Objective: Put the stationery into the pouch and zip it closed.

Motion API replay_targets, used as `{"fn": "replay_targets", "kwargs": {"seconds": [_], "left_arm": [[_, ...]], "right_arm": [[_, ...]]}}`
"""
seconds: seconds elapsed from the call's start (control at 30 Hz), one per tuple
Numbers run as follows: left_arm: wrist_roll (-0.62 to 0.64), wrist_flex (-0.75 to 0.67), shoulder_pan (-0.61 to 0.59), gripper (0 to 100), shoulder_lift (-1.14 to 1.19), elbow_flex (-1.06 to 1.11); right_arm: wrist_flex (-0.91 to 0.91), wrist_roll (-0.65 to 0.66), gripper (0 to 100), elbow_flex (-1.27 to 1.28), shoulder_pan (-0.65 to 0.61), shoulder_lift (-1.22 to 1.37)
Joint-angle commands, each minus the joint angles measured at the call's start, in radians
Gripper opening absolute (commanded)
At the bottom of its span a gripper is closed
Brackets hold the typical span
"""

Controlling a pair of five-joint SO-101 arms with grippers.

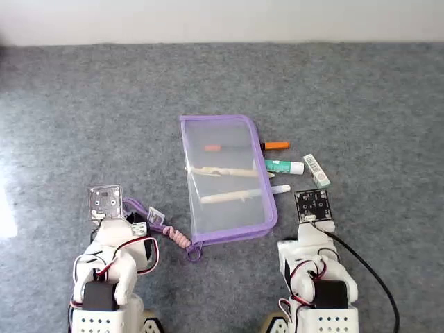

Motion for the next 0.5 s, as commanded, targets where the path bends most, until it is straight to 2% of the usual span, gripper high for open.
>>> {"fn": "replay_targets", "kwargs": {"seconds": [0.0, 0.27, 0.47], "left_arm": [[0.008, 0.009, -0.005, 1, -0.008, -0.007], [0.008, 0.009, -0.005, 1, -0.008, -0.007], [0.008, 0.009, -0.005, 1, -0.008, -0.007]], "right_arm": [[-0.096, 0.009, 0.8, 0.009, -0.013, -0.004], [-0.001, 0.006, 0.8, -0.069, -0.153, 0.001], [-0.028, 0.0, 0.8, -0.091, -0.271, 0.051]]}}
